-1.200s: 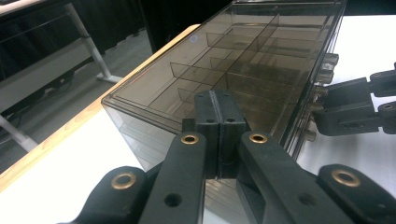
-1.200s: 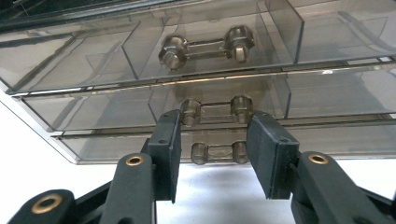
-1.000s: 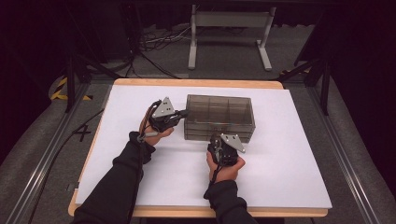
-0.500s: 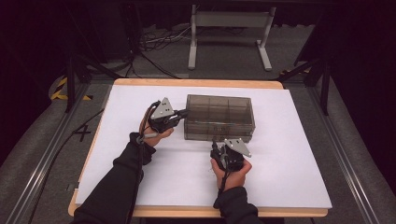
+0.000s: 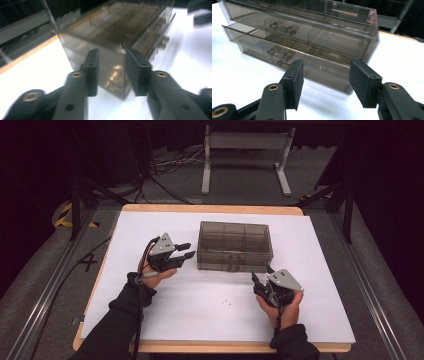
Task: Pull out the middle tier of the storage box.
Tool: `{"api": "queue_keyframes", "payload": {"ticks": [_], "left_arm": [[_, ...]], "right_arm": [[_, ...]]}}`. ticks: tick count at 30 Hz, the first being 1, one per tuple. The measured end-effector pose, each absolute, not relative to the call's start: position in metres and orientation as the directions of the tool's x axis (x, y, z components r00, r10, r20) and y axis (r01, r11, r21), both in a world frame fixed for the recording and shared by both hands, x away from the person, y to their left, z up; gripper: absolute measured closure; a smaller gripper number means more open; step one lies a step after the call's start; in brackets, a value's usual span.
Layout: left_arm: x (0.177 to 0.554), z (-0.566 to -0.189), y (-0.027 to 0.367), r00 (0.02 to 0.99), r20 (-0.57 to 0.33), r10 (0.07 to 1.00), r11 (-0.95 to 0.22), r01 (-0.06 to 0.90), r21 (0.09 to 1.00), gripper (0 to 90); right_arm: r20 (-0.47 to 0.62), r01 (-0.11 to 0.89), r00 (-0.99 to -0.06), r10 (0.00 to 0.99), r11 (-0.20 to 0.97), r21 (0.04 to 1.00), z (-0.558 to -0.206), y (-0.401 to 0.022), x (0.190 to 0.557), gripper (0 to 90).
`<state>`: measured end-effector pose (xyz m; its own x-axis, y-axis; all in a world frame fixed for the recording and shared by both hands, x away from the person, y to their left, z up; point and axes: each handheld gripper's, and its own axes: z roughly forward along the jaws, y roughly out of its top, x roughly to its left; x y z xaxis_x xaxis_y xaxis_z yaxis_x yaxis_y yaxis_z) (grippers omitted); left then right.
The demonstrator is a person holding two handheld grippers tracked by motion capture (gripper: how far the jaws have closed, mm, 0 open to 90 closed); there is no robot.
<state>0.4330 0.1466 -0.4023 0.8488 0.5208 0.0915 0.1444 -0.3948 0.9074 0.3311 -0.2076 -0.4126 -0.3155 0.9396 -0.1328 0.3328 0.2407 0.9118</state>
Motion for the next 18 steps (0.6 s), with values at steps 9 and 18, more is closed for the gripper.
{"api": "queue_keyframes", "payload": {"ticks": [9,18], "left_arm": [[0.417,-0.421,0.124,0.869,0.065,0.490,-0.481,0.208,0.852,39.4],[0.424,-0.432,0.116,0.886,0.049,0.461,-0.522,0.227,0.822,47.5]], "right_arm": [[-0.161,0.339,-0.434,0.886,0.326,0.882,-0.407,-0.258,0.344,48.1],[-0.112,0.407,-0.483,0.868,0.336,0.849,-0.417,-0.263,0.360,48.6]]}}
